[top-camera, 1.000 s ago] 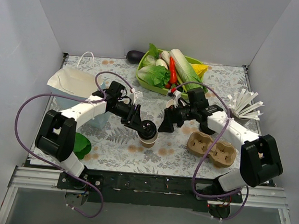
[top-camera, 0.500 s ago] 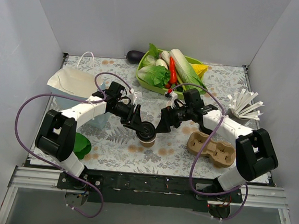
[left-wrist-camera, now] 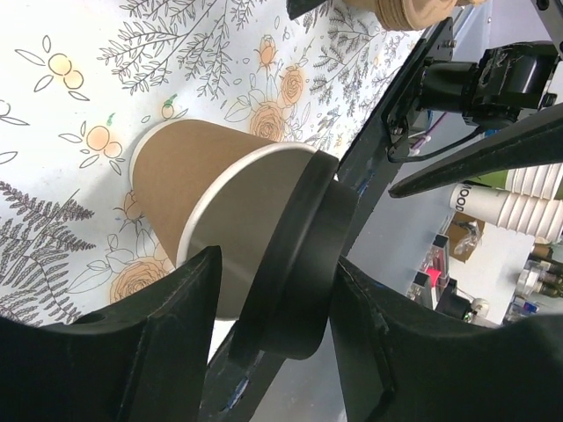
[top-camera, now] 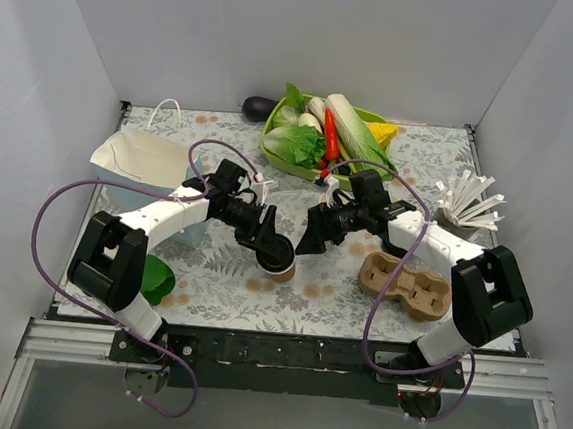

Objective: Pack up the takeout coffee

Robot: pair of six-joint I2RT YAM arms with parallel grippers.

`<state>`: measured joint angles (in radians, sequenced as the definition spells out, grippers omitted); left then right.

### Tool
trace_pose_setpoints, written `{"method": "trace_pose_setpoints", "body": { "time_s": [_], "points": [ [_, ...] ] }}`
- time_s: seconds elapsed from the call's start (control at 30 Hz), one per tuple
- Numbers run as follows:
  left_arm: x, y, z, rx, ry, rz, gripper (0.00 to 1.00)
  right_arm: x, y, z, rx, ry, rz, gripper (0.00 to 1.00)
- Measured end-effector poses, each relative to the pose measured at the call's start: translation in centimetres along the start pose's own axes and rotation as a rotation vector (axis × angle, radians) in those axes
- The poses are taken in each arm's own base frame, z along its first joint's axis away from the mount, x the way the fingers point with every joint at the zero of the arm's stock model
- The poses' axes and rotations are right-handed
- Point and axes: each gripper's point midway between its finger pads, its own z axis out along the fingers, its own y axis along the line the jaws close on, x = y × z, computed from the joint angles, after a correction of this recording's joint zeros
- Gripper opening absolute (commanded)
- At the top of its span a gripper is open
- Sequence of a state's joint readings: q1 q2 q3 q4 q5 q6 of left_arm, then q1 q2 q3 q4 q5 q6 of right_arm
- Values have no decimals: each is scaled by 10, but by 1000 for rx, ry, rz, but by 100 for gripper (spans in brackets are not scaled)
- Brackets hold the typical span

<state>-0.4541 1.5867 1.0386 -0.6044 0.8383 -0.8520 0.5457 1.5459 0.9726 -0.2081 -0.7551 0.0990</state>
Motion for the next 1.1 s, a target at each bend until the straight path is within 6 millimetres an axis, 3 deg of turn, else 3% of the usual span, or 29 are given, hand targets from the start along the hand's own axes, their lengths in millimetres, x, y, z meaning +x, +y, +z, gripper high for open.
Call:
{"method": "trace_pose_setpoints", "body": {
  "time_s": [0.5,1.1],
  "points": [
    [-22,-19,-11,11,-60,111,49,0,0,0,1,-1,1,98],
    [-28,-1,-10,-104,-87,120,44,-1,0,0,0,-1,1,98]
  ]
}}
